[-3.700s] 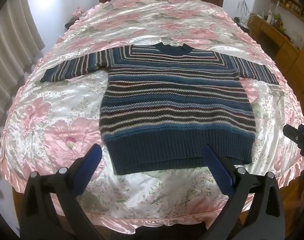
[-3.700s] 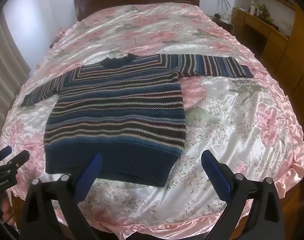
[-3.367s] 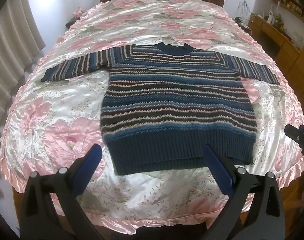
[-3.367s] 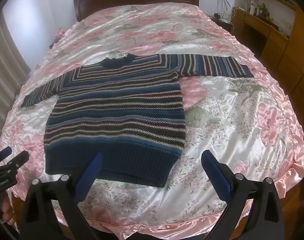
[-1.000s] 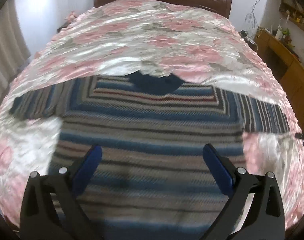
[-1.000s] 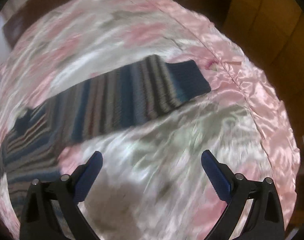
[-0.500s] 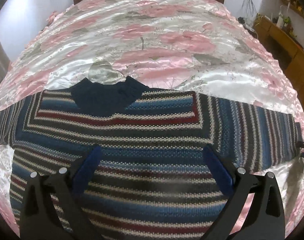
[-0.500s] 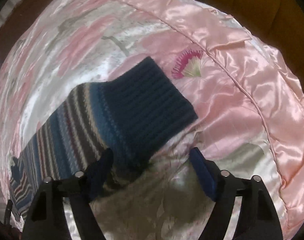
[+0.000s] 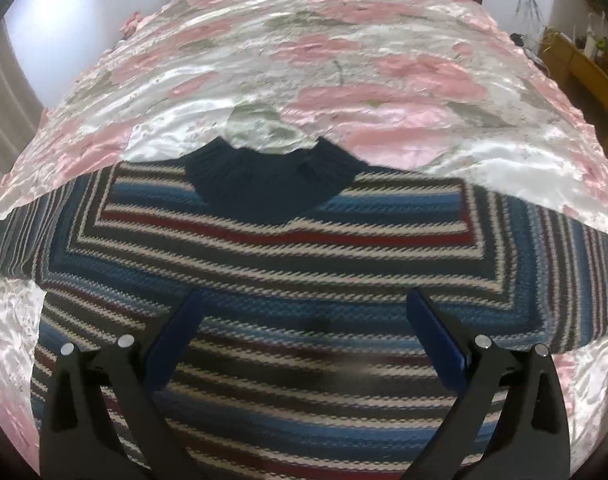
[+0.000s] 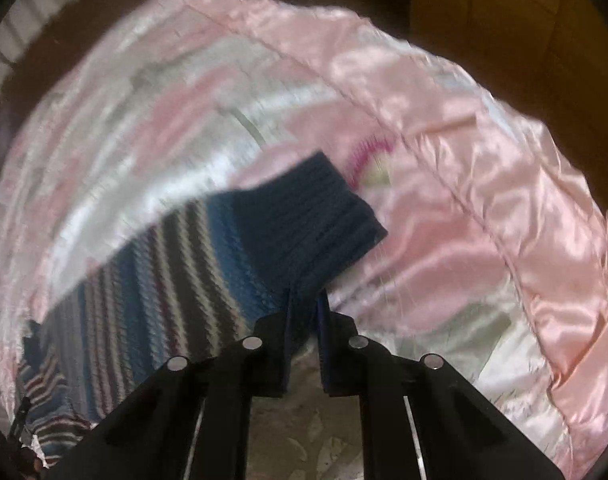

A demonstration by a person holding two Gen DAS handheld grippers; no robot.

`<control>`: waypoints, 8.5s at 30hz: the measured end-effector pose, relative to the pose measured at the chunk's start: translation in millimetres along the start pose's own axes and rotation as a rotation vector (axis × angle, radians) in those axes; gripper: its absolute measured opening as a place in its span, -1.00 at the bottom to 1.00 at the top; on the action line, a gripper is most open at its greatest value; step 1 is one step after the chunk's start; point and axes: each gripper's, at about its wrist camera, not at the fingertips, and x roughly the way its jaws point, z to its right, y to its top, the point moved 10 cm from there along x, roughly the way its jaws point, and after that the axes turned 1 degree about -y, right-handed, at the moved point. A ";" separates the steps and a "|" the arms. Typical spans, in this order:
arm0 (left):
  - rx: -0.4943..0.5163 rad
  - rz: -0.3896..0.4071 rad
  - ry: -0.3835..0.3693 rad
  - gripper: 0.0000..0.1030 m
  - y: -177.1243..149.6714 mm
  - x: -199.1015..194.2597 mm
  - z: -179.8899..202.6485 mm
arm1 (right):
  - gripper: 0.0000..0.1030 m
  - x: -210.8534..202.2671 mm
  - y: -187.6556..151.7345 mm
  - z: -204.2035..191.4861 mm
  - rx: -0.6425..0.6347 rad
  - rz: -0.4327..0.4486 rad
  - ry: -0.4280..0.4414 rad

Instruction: Fold small clothes

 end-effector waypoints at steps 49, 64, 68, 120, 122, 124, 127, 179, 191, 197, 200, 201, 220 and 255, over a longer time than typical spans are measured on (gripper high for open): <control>-0.087 -0.236 -0.271 0.94 -36.7 48.6 -2.1 | -0.25 -61.2 -206.9 -285.6 -0.561 -0.045 0.447; -0.154 -0.138 -0.281 -0.84 -5.2 44.7 19.0 | -0.23 -62.3 -209.9 -254.9 -0.530 -0.012 0.437; -0.182 -0.045 -0.267 -0.85 14.6 25.1 -6.9 | -0.23 -61.3 -208.2 -255.5 -0.514 -0.014 0.445; -0.071 -0.139 -0.137 0.16 -24.2 57.0 -109.4 | 0.25 -14.6 -222.8 -332.6 -0.558 -0.113 0.249; -0.064 -0.101 -0.137 0.39 -20.7 38.3 -132.3 | 0.34 -30.0 -224.3 -344.1 -0.578 -0.088 0.258; -0.074 -0.078 -0.096 0.44 -21.2 25.1 -170.2 | 0.35 -38.7 -230.0 -356.5 -0.602 -0.087 0.249; -0.101 -0.089 0.005 0.52 -30.1 15.4 -245.9 | 0.42 -43.3 -245.4 -376.5 -0.638 -0.111 0.275; -0.101 0.232 -0.112 -0.78 58.7 -53.4 -289.3 | 0.46 -34.4 -261.8 -358.9 -0.642 -0.108 0.288; -0.013 0.149 -0.328 -0.78 31.5 -17.9 -115.6 | 0.46 -22.4 -250.8 -339.2 -0.615 -0.103 0.291; 0.016 0.060 -0.363 -0.75 7.8 15.3 -62.8 | 0.46 -9.1 -249.4 -332.8 -0.578 -0.124 0.297; 0.018 -0.022 -0.348 -0.73 -9.1 41.7 -61.9 | 0.46 -1.8 -251.8 -329.8 -0.575 -0.136 0.289; 0.005 -0.043 -0.364 -0.63 -13.9 43.6 -64.4 | 0.46 -1.4 -251.9 -329.5 -0.577 -0.137 0.287; -0.171 -0.214 -0.245 -0.32 -15.2 68.2 -245.6 | 0.46 -53.2 -294.2 -474.2 -0.859 -0.085 0.348; -0.094 -0.164 -0.213 -0.29 -28.1 80.8 -245.9 | 0.15 -0.4 -259.3 -416.8 -0.517 -0.193 0.448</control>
